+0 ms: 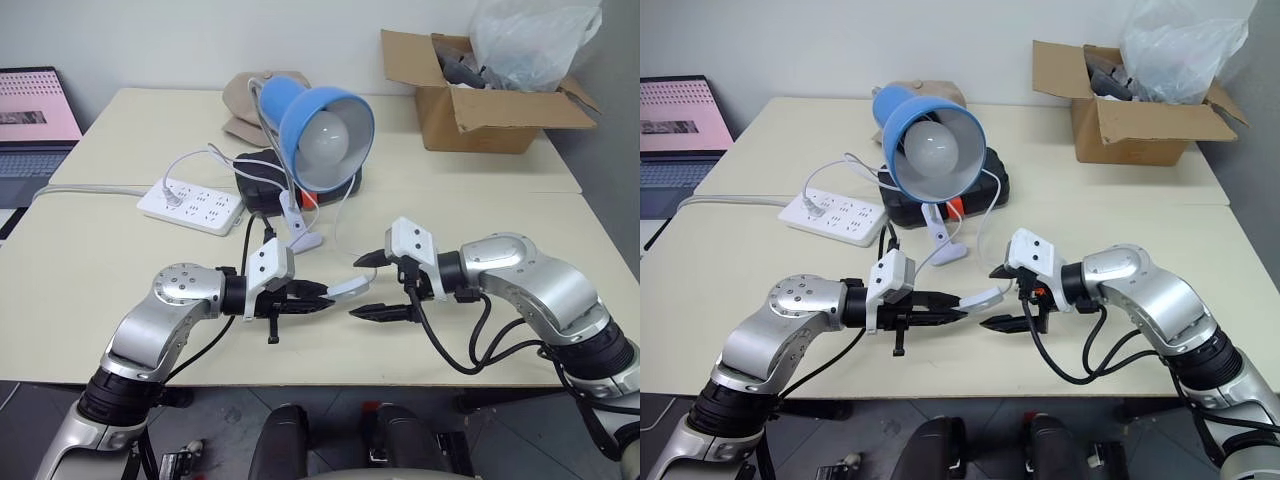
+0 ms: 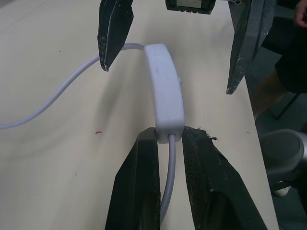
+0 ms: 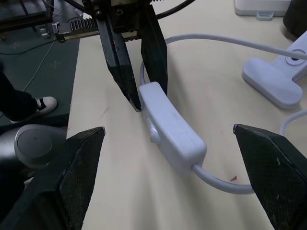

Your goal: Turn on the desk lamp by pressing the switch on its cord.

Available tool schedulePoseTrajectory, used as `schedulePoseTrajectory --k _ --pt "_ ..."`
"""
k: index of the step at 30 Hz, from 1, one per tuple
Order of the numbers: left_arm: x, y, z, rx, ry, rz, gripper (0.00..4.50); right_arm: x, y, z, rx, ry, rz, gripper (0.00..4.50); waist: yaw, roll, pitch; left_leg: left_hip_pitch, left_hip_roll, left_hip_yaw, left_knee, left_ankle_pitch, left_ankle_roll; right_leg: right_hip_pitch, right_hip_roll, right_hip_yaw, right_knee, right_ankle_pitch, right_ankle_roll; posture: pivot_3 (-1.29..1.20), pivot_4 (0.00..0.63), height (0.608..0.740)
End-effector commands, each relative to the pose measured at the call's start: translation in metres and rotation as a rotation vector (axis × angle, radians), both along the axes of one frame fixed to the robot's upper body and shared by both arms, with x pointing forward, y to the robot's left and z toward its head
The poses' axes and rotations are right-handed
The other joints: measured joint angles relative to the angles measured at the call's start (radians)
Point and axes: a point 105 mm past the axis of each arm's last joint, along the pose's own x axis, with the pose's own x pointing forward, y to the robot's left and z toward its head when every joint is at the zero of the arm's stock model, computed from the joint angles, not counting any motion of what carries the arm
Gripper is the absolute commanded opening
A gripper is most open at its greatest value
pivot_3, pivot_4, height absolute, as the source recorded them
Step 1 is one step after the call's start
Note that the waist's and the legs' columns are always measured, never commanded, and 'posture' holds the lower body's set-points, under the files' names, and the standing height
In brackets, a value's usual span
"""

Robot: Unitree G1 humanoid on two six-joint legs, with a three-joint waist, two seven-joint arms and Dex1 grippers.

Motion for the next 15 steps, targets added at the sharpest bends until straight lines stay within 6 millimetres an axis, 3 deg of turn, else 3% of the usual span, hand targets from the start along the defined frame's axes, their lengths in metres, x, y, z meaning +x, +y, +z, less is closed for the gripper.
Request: schedulePoseTrajectory --k 1,9,15 --pt "-0.0023 -0.0049 0.0069 -0.005 -0.049 -0.028 0.36 0.0008 0.0036 0.0099 0.008 -0.049 0.031 3.95 0.000 0.000 0.000 0.000 0.000 0.000 0.000 0.000 0.000 0.000 0.000 0.000 0.000 0.000 0.000 0.00 0.150 0.740" --pt "-0.0016 -0.0057 0.0076 -0.009 -0.060 -0.025 0.36 0.0030 0.0051 0.0066 -0.015 -0.076 0.042 1.94 0.000 0.000 0.000 0.000 0.000 0.000 0.000 0.000 0.000 0.000 0.000 0.000 0.000 0.000 0.000 0.00 0.150 0.740" --pt "-0.0008 -0.0058 0.0079 -0.009 -0.064 -0.022 0.36 0.0046 0.0035 0.0059 -0.026 -0.094 0.056 0.88 0.000 0.000 0.000 0.000 0.000 0.000 0.000 0.000 0.000 0.000 0.000 0.000 0.000 0.000 0.000 0.00 0.150 0.740"
